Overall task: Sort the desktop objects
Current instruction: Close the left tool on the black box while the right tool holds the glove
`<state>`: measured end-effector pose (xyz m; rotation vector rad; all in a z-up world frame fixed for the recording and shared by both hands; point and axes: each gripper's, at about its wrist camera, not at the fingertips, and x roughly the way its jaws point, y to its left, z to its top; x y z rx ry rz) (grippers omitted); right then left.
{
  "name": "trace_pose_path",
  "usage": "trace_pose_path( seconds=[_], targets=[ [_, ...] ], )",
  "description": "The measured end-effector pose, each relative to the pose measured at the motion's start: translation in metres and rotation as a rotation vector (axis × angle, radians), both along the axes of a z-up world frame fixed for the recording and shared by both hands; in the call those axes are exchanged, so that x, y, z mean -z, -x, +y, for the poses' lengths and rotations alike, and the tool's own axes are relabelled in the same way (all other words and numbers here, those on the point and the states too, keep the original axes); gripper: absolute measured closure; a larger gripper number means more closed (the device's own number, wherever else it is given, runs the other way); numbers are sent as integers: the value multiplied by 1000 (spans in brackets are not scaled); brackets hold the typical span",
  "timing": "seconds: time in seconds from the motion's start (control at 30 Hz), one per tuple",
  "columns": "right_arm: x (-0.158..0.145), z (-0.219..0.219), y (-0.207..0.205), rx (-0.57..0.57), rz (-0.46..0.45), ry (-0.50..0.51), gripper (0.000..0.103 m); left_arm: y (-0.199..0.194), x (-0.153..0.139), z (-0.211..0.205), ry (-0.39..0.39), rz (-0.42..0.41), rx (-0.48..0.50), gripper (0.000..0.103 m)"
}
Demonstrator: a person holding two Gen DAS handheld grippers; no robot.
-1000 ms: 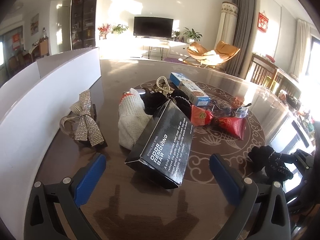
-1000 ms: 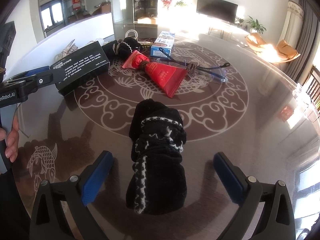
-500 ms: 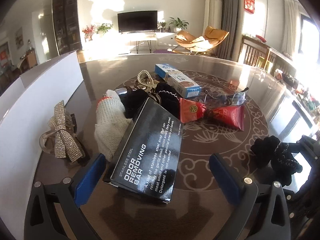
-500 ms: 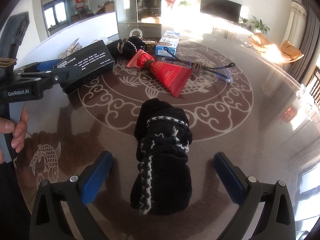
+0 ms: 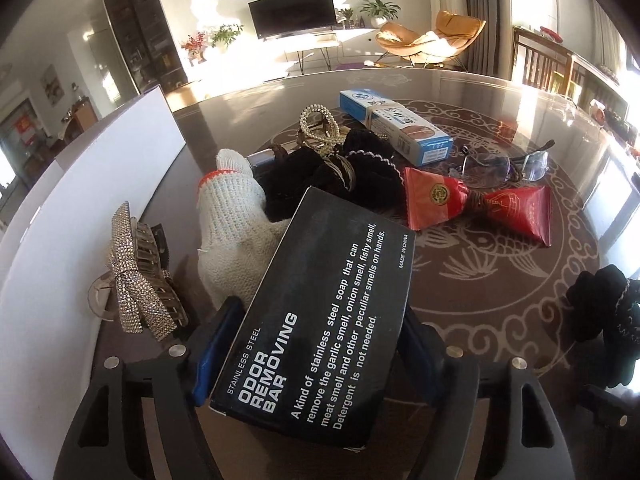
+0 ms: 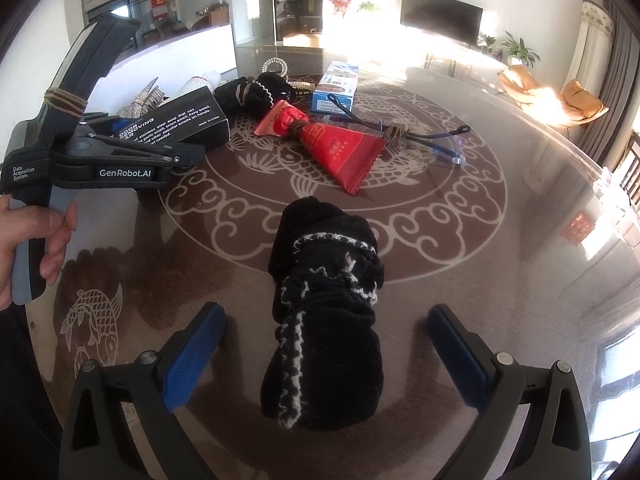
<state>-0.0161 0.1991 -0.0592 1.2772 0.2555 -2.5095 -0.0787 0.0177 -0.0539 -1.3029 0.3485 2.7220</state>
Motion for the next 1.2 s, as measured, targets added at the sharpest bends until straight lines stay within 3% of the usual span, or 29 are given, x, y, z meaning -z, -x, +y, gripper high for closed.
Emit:
trace_pose_path(
  seconds=[0.07,0.2,0.43,0.63,0.73,1.0,1.1,1.2],
  targets=[
    [0,0,0,1,-1,1,2,-8,-1,-4,-20,-13,-4,40],
    [0,-1,1,3,0,-2,1,-30,1,-22,-161,-81,-50,44],
    [0,-2,1,6,4,-9,0,-67,-2,-45,-300,-89,-123,44],
    [1,-1,1,7,2,-6,0,-65,3,-48,-323,-67,-148,37],
    [1,-1,2,7,1,-5,0,-64,5,-43,-269,-62,-163,25],
    [2,0,2,8,-2,0,0,-64,8,-42,-245,-60,-172,22],
    [2,0,2,8,-2,0,0,-64,10,-39,-229,-63,-165,12],
    [2,0,2,8,-2,0,0,-63,12,-33,-191,-64,-159,10]
  ],
)
